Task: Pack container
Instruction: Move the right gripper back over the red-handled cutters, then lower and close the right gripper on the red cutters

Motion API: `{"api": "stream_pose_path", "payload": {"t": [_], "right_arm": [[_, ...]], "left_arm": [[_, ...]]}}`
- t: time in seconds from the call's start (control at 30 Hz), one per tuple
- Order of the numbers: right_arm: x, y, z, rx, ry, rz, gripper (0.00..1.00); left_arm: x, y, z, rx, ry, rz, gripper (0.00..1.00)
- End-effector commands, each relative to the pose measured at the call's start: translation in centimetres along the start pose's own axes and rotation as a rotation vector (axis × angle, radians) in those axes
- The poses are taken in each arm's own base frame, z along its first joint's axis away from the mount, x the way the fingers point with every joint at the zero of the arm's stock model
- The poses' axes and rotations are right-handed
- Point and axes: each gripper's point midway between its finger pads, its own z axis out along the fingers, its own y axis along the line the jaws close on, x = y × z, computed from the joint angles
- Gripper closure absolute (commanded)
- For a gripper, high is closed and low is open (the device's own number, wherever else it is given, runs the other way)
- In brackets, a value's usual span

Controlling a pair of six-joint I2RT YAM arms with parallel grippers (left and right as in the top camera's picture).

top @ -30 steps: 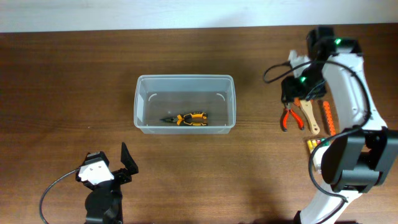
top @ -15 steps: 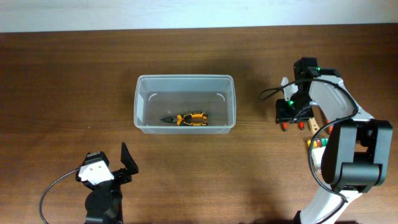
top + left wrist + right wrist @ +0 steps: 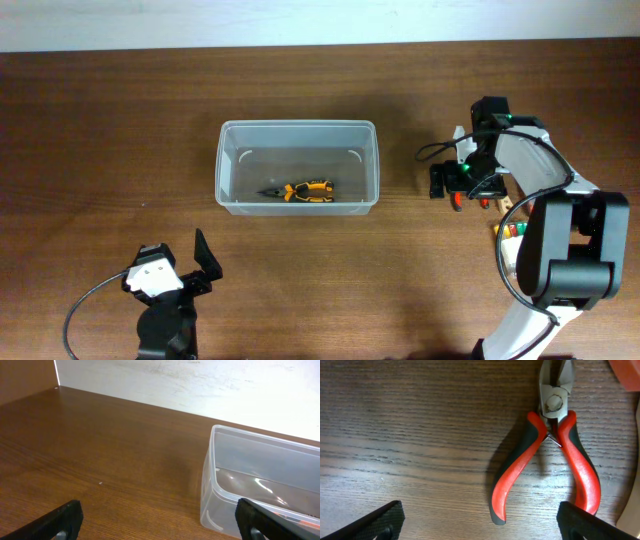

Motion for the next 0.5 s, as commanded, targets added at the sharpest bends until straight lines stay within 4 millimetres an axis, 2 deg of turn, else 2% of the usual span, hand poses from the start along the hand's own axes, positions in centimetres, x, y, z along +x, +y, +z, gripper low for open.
{"api": "stream_pose_path", "payload": {"t": [0.0, 0.17, 0.2, 0.27, 0.37, 0.4, 0.47], "right_arm": [[0.1, 0.1, 0.2, -0.011, 0.004, 0.014, 0.02], [0.0, 0.6, 0.1, -0.044, -0.001, 0.013, 0.0], [0.0, 0.5, 0.1, -0.039, -0.003, 0.014, 0.06], [-0.1, 0.5, 0.1, -0.036, -0.008, 0.015, 0.29], [-0.3, -0.1, 0.2, -0.005, -0.014, 0.054, 0.51], [-0.3, -0.6, 0.2, 0.022, -0.014, 0.076, 0.55], [-0.3, -1.3, 0.1, 0.064, -0.017, 0.106, 0.56]], "left_arm": [[0.0, 0.0, 0.0, 0.0, -0.003, 0.009, 0.01], [0.0, 0.0, 0.0, 0.0, -0.003, 0.009, 0.01], [0.0, 0.0, 0.0, 0.0, -0.003, 0.009, 0.01], [0.0, 0.0, 0.0, 0.0, -0.003, 0.009, 0.01], [0.0, 0.0, 0.0, 0.0, -0.003, 0.009, 0.01], [0.0, 0.0, 0.0, 0.0, -0.003, 0.009, 0.01], [0.0, 0.0, 0.0, 0.0, -0.003, 0.009, 0.01]]}}
